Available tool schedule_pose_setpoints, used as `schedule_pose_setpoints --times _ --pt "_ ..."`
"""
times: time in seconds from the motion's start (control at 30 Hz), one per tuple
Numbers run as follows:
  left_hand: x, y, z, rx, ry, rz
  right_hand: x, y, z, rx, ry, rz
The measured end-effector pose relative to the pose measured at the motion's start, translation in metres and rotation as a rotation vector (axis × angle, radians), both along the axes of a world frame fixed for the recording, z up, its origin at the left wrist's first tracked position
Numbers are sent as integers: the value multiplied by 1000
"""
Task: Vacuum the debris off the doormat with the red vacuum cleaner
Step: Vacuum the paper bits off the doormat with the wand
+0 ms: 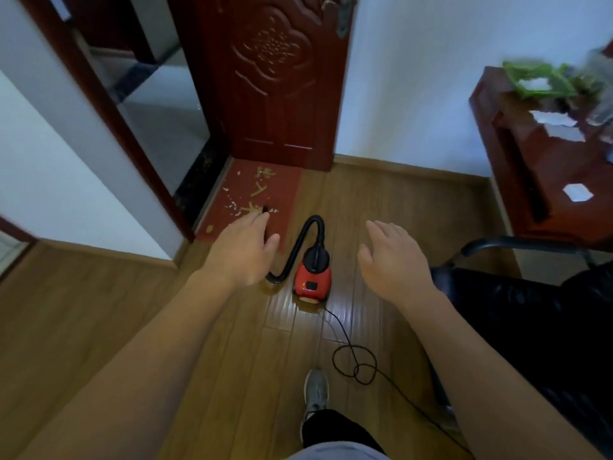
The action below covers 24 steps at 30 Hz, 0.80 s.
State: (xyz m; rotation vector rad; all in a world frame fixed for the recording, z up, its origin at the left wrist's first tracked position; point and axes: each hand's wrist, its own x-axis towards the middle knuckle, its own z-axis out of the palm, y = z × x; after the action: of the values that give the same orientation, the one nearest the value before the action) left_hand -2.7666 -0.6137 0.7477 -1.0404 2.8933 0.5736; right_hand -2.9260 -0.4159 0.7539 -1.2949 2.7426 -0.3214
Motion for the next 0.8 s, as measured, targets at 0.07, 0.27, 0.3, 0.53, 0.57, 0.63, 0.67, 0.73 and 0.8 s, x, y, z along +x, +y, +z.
schedule_pose_setpoints --times 0.07,0.27,0.3,0.53,0.57,0.63,0.67,0.73,0.8 --pt "-8 -20 1 -8 22 37 -15 -28 -2 8 1 41" --pt "-33 -84 -5 13 32 137 -56 -113 -4 57 20 156" --pt "-35 -94 -6 16 29 152 -62 -127 -4 68 19 175" --pt "-32 -166 -19 48 25 217 -79 -216 -9 92 -15 261" --pt "-30 -178 -23 58 21 228 -80 -229 -11 98 -20 266" --pt "-26 -204 -31 73 17 236 -79 -256 -15 107 -27 266" --pt "-24 -215 -35 73 19 231 -78 -269 -18 112 -32 260" --pt "-21 -245 -44 94 9 222 -76 -297 -23 123 -51 236" --pt "-20 -278 -55 129 3 221 -72 -326 -30 127 -83 200"
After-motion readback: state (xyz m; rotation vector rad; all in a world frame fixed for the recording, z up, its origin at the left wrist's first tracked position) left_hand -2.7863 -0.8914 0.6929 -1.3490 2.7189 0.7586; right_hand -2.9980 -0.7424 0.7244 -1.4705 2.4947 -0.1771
